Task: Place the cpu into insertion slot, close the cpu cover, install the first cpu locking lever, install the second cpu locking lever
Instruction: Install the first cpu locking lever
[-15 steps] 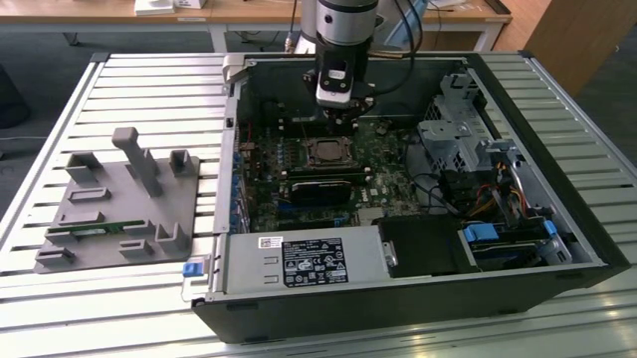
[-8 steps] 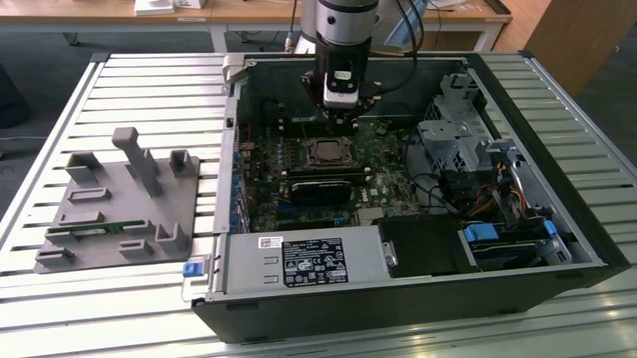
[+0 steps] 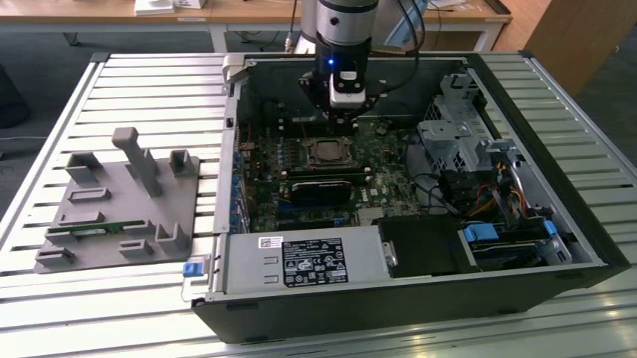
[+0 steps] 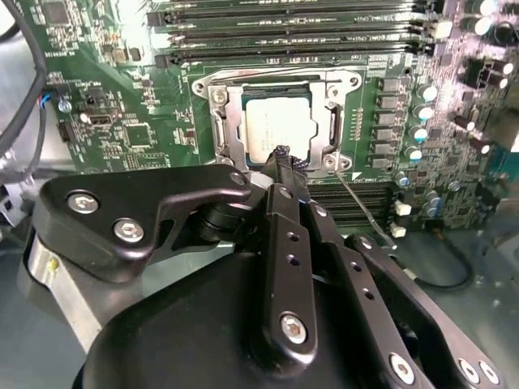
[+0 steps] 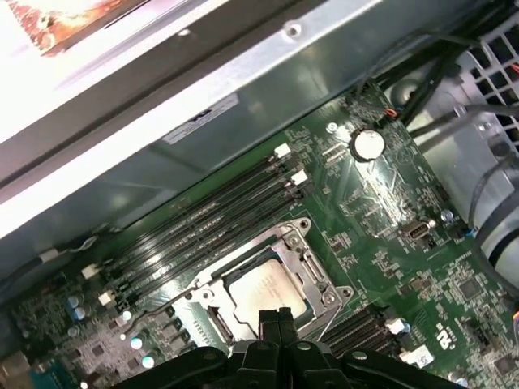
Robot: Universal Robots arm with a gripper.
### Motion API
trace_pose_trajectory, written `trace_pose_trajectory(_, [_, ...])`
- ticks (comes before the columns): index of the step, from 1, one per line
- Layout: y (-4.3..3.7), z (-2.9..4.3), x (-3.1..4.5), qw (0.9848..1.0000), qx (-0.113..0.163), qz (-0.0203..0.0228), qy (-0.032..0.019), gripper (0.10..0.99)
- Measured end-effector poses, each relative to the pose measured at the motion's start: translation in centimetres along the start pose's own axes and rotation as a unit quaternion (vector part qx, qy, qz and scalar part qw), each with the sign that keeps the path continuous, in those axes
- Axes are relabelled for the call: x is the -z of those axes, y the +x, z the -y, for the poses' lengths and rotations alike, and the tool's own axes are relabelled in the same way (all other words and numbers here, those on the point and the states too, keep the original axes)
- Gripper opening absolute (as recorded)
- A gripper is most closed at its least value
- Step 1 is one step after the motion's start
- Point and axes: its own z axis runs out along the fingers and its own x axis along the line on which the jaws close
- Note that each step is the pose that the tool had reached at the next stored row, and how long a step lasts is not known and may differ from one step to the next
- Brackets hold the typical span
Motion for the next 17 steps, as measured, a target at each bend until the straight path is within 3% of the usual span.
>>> trace_pose_trajectory(7, [0.00, 0.00, 0.00, 0.9995, 0.032, -0.0009, 0.0002, 0.106])
trace_pose_trajectory(17, [0.00, 0.00, 0.00, 0.9969, 0.078, -0.0021, 0.0004, 0.106])
